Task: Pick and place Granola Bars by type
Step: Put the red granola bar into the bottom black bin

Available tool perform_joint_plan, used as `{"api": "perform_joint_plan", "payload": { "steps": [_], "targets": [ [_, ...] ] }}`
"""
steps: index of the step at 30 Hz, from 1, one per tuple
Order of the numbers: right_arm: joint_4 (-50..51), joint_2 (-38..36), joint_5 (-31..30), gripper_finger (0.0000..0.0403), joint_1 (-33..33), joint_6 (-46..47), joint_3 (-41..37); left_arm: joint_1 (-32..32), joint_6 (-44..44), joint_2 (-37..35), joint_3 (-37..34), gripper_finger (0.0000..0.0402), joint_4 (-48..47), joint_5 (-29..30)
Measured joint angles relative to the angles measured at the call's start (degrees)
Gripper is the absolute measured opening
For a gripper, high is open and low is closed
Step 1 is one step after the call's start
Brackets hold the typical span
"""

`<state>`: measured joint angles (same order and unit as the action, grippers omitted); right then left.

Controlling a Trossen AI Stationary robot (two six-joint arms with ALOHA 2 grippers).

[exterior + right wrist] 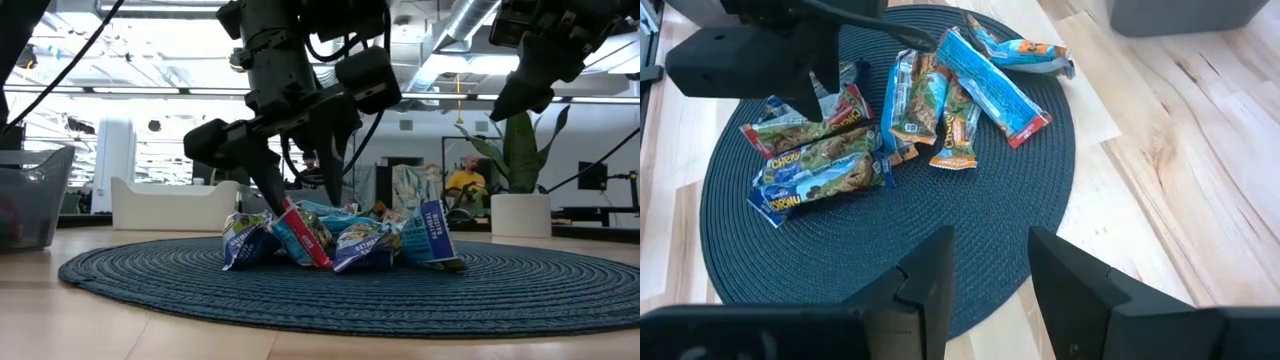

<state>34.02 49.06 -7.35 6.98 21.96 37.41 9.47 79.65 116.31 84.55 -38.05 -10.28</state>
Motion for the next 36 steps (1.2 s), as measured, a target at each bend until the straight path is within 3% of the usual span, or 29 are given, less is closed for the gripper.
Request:
{"api": "perform_joint_plan", "payload": {
  "steps": [17,28,36],
  "targets": [
    [0.0,0.0,0.0,0.0123,0.0,0.0,0.0,0.1,-0.2,0.0,-0.9,0.0202,-2.1,1.8],
    [0.0,0.0,0.0,0.0123,0.0,0.0,0.0,0.5,1.1,0.4,-2.2,0.0198,2.7,2.0],
    [0.0,0.0,0.0,0.0123,0.0,0.0,0.0,0.5,1.5,3.4,-1.8,0.0198,4.8,-1.4]
  ]
}}
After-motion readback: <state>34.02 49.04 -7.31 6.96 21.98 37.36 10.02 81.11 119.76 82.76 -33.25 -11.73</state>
